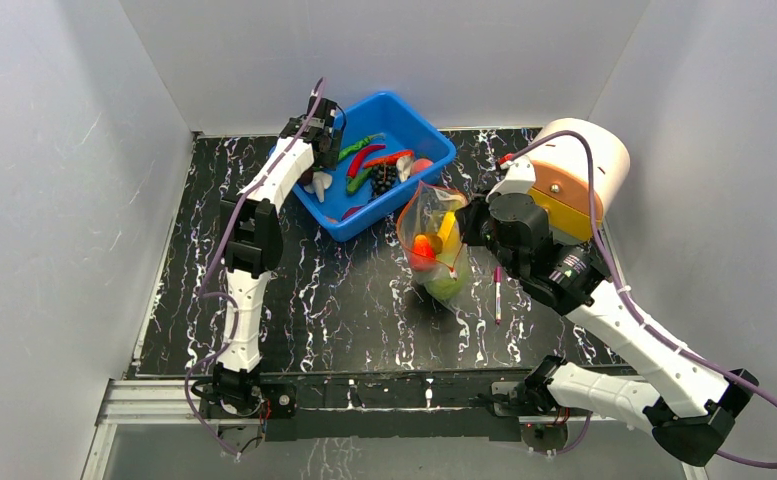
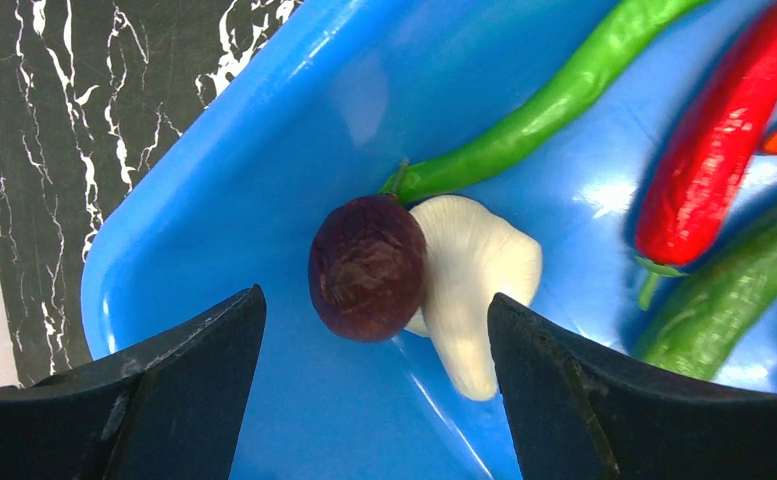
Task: Place the food in the zip-top bag and seal the zipper
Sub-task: Pick up the fake fruit from the bin.
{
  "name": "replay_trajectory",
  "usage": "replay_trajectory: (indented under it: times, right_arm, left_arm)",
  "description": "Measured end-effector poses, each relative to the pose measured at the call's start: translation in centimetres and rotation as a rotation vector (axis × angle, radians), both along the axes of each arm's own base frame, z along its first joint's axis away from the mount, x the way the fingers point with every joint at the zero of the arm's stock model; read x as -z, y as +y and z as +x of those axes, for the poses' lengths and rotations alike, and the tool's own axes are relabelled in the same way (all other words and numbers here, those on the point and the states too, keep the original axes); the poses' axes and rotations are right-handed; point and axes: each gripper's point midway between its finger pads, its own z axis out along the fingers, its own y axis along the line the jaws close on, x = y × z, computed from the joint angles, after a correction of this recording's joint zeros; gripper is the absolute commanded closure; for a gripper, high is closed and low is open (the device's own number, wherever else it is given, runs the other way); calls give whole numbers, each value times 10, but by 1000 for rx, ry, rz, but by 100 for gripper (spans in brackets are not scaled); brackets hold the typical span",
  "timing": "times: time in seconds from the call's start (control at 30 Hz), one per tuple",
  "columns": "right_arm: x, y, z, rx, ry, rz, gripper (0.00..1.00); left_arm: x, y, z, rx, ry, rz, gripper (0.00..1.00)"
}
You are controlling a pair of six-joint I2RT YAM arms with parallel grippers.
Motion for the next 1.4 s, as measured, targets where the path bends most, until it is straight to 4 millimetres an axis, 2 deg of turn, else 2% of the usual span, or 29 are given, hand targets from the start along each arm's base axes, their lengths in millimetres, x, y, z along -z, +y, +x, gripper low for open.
replay_trajectory:
  times: [0.4,0.6,0.93,1.03,1.2,1.4]
  right_arm:
    - [-20,-6,4,18,-55,-16,100]
    - [-21,-6,4,18,-57,-15,100]
    - [-23,-6,4,21,-59,1,100]
    - [-24,-7,3,23,-62,6,100]
    - [-26,-8,2,28,-67,8,100]
    - [-26,-9,3,33,-69,8,100]
  left_arm:
    - [13,12,3,-13,17,43,24]
    - [16,13,7,-4,9,62,28]
    - [39,14,7,6,44,84,34]
    - [42,14,7,9,47,87,41]
    - [51,13,11,11,60,91,60]
    - [51,11,10,15,60,95,71]
